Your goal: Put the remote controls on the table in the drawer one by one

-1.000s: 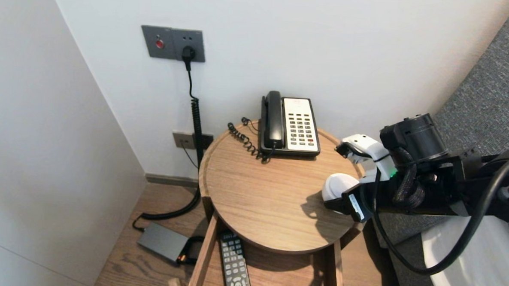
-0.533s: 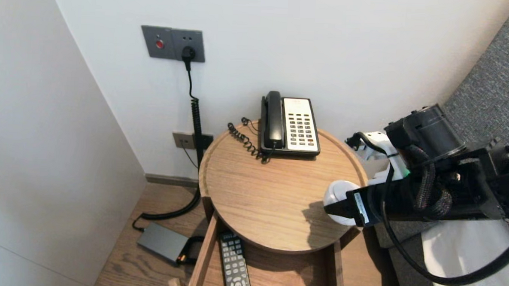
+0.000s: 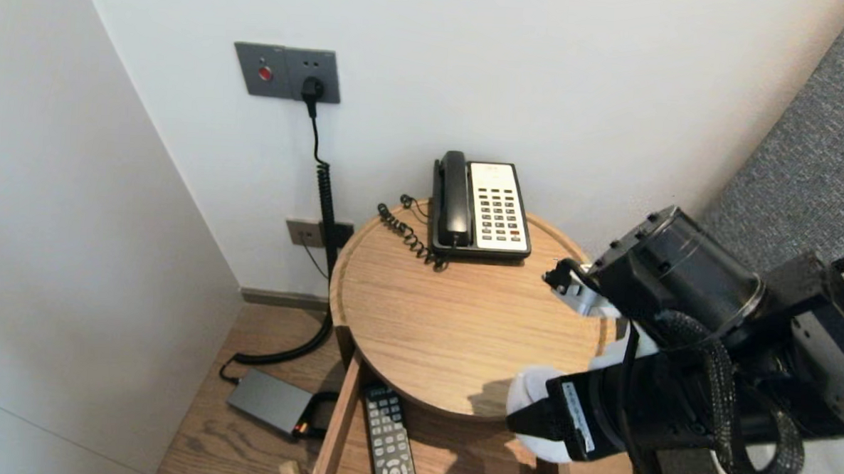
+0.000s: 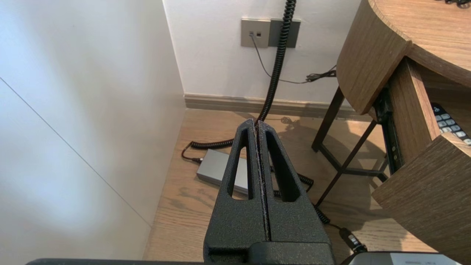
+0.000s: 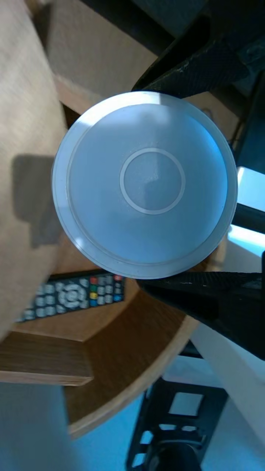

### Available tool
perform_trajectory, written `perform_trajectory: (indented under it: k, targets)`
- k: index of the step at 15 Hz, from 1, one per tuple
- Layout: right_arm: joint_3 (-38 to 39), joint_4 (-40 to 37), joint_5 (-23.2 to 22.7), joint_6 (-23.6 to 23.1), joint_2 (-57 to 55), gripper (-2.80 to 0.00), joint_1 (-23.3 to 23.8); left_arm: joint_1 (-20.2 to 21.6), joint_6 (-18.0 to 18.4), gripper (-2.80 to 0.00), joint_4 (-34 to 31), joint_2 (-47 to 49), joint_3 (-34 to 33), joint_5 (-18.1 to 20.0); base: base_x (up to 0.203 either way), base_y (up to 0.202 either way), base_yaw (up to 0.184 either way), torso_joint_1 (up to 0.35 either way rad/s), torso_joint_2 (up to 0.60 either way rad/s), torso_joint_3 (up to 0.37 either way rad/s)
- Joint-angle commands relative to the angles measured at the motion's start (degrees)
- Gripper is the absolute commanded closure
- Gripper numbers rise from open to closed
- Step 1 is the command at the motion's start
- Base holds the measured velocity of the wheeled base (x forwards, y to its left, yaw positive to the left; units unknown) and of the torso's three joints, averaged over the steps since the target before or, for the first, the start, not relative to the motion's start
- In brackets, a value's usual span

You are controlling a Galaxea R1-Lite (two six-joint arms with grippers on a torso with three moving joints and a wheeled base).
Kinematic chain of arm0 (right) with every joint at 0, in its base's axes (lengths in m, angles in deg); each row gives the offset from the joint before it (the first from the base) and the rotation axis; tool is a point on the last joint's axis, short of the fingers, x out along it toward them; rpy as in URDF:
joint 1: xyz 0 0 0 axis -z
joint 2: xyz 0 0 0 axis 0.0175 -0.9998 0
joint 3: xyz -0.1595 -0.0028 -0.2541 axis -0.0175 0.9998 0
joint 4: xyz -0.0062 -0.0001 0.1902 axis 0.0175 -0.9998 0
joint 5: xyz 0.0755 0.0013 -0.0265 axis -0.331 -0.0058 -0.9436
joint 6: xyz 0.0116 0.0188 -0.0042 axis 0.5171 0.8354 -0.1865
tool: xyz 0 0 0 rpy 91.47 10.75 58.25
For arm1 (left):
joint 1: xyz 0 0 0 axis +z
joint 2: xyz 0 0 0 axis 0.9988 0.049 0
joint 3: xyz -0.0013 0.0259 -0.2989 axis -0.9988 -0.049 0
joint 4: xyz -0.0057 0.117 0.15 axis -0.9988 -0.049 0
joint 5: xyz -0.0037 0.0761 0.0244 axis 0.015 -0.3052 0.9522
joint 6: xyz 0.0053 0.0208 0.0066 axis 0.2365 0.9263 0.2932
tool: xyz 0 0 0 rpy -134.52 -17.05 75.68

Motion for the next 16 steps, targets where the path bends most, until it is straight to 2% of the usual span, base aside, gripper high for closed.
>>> perform_trajectory:
  k: [1, 5, 9, 11, 13, 16]
  targets:
    - [2.9, -0.1, 0.1, 2.3, -0.8, 0.00, -4.2, 0.0, 0.0, 0.00, 0.0, 0.0, -0.7, 0.0, 0.000, 0.000, 0.000, 0.000, 0.00, 0.000]
    - [8.2, 1.8, 0.1, 4.7, -1.6, 0.00, -6.8, 0.0, 0.0, 0.00, 0.0, 0.0, -0.7, 0.0, 0.000, 0.000, 0.000, 0.000, 0.00, 0.000]
    - [13.5, 11.2, 2.6, 4.9, -3.0, 0.00, -6.9, 0.0, 0.0, 0.00, 0.0, 0.0, -0.7, 0.0, 0.000, 0.000, 0.000, 0.000, 0.00, 0.000]
    - [14.6, 12.8, 2.8, 5.2, -3.7, 0.00, -7.2, 0.0, 0.0, 0.00, 0.0, 0.0, -0.7, 0.0, 0.000, 0.000, 0.000, 0.000, 0.00, 0.000]
    - [15.7, 13.4, 2.8, 6.2, -4.6, 0.00, -8.3, 0.0, 0.0, 0.00, 0.0, 0.0, -0.7, 0.0, 0.000, 0.000, 0.000, 0.000, 0.00, 0.000]
    - [19.7, 19.8, 4.3, 6.5, -6.2, 0.00, -10.9, 0.0, 0.0, 0.00, 0.0, 0.0, -0.7, 0.0, 0.000, 0.000, 0.000, 0.000, 0.00, 0.000]
